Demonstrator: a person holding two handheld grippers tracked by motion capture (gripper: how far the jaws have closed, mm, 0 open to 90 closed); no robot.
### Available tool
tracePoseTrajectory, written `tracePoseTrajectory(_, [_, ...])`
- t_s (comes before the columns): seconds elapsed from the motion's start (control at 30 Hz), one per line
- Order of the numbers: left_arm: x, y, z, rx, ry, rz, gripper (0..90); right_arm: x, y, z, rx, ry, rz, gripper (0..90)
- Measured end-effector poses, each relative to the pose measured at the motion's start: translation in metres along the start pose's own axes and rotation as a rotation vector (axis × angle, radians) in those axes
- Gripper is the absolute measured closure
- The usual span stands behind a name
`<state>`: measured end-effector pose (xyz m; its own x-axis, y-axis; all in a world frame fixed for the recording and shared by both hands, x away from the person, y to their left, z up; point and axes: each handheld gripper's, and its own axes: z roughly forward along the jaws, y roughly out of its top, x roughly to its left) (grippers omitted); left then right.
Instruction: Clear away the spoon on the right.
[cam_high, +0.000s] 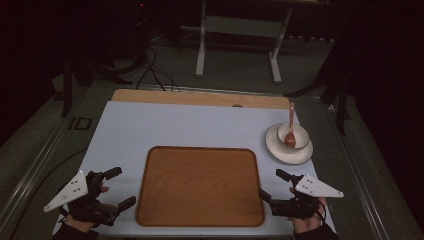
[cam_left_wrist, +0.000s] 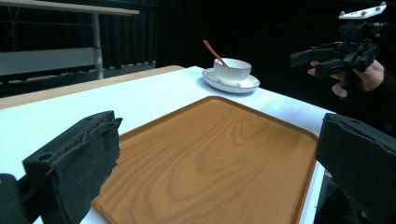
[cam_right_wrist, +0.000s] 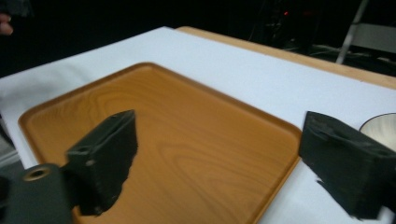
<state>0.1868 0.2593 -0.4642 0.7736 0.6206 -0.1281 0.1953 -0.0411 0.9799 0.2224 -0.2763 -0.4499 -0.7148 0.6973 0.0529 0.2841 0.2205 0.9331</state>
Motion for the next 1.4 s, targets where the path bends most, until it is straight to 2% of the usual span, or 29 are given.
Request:
tracePoseTrajectory(0.1, [-0.001,-0.001,0.000,0.009,0.004,0.008,0.0,-0.001,-0.002,0.004,0.037,0.016,-0.007,14.5])
tracePoseTrajectory(0.27, [-0.002,-0.001,-0.002,-0.005,0.014,0.008,0.0,0.000,-0.001,0.001,0.014,0.014,-0.007,13.1])
tracePoseTrajectory(0.37, [-0.002,-0.001,-0.003,-0.010,0.011,0.008,0.0,-0.001,0.000,-0.001,0.012,0.038,0.007,11.3])
tracePoseTrajectory(0.43, [-0.003,-0.001,-0.003,-0.006,0.013,0.016,0.0,-0.001,0.001,-0.002,0.020,0.071,0.008,11.3])
tracePoseTrajectory(0.5, [-0.003,-0.001,-0.003,-0.006,0.009,0.013,0.0,0.001,0.003,-0.003,0.025,0.072,-0.017,11.1])
tracePoseTrajectory(0.6, [-0.005,-0.001,-0.004,-0.008,0.006,0.017,0.0,0.004,0.010,-0.007,-0.002,0.104,-0.020,11.0])
tracePoseTrajectory(0.73, [-0.006,-0.001,-0.005,-0.008,0.009,0.023,0.0,0.011,0.023,-0.013,-0.041,0.111,-0.057,10.7])
tracePoseTrajectory(0.77, [-0.006,-0.001,-0.005,-0.008,0.009,0.023,0.0,0.011,0.023,-0.013,-0.041,0.111,-0.057,10.7])
tracePoseTrajectory(0.8, [-0.006,-0.002,-0.005,-0.006,0.010,0.021,0.0,0.012,0.030,-0.017,-0.068,0.126,-0.047,10.5])
tracePoseTrajectory(0.93, [-0.007,-0.002,-0.006,-0.006,0.011,0.024,0.0,0.010,0.039,-0.018,-0.078,0.095,-0.049,9.8])
tracePoseTrajectory(0.97, [-0.006,-0.001,-0.006,-0.017,0.008,0.026,0.0,0.009,0.041,-0.018,-0.085,0.072,-0.050,9.8])
tracePoseTrajectory(1.03, [-0.005,0.000,-0.007,-0.020,0.009,0.032,0.0,0.005,0.045,-0.020,-0.096,0.069,-0.057,9.8])
tracePoseTrajectory(1.07, [-0.005,0.000,-0.007,-0.024,0.010,0.034,0.0,0.003,0.048,-0.020,-0.103,0.041,-0.062,9.8])
tracePoseTrajectory(1.17, [-0.005,0.001,-0.008,-0.027,0.012,0.040,0.0,-0.006,0.055,-0.021,-0.131,0.005,-0.073,9.9])
tracePoseTrajectory(1.4, [-0.006,0.001,-0.006,-0.024,0.007,0.052,0.0,-0.029,0.073,-0.017,-0.141,-0.056,-0.112,9.8])
